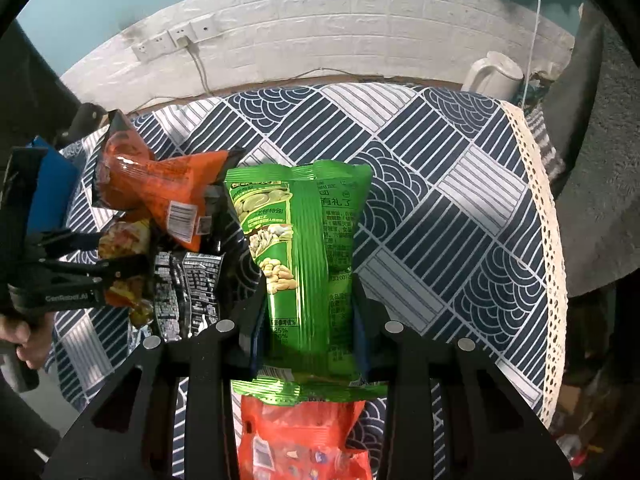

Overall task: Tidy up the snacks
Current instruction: 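Grasp the red stick-snack bag with the left gripper while the right grasps the green peanut bag, then carry both bags over the box and open both grippers to drop them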

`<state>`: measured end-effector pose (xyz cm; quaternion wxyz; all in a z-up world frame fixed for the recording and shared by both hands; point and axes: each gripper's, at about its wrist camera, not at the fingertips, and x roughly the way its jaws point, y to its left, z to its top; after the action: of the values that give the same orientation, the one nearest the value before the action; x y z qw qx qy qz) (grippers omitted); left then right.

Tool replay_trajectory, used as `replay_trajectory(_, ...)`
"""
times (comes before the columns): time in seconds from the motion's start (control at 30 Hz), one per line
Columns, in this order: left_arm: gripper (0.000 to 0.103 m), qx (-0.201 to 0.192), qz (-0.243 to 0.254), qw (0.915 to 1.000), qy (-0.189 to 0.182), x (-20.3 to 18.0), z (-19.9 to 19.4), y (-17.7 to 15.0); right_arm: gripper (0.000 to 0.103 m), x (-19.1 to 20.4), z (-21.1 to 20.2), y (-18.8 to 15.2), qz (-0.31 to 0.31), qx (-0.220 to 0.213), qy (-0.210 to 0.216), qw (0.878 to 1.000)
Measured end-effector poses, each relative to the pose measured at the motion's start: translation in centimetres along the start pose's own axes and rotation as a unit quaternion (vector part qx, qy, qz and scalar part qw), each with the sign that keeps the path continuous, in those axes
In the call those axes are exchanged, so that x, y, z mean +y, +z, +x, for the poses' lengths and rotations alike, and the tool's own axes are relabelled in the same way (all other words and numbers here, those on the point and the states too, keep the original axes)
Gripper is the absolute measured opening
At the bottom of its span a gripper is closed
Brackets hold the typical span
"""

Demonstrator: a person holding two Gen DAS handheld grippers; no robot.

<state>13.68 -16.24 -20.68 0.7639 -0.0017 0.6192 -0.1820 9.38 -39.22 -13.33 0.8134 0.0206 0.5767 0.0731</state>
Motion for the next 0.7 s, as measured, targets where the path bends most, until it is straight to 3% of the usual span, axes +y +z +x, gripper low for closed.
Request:
replay_trajectory(0.17,0.037,-0.005,0.012,0.9999,0.009,0.4,-0.8,-0.3,0.033,0.1,0.1,0.1,-0.001,0.002,0.000,1.000)
replay_trajectory(0.7,0.036,-0.041,0.039,0.9970,0.052,1.4,-5.8,-3.6,0.033,3.7,-2.3,-0.2,-0.026,-0.008,0.007,1.000)
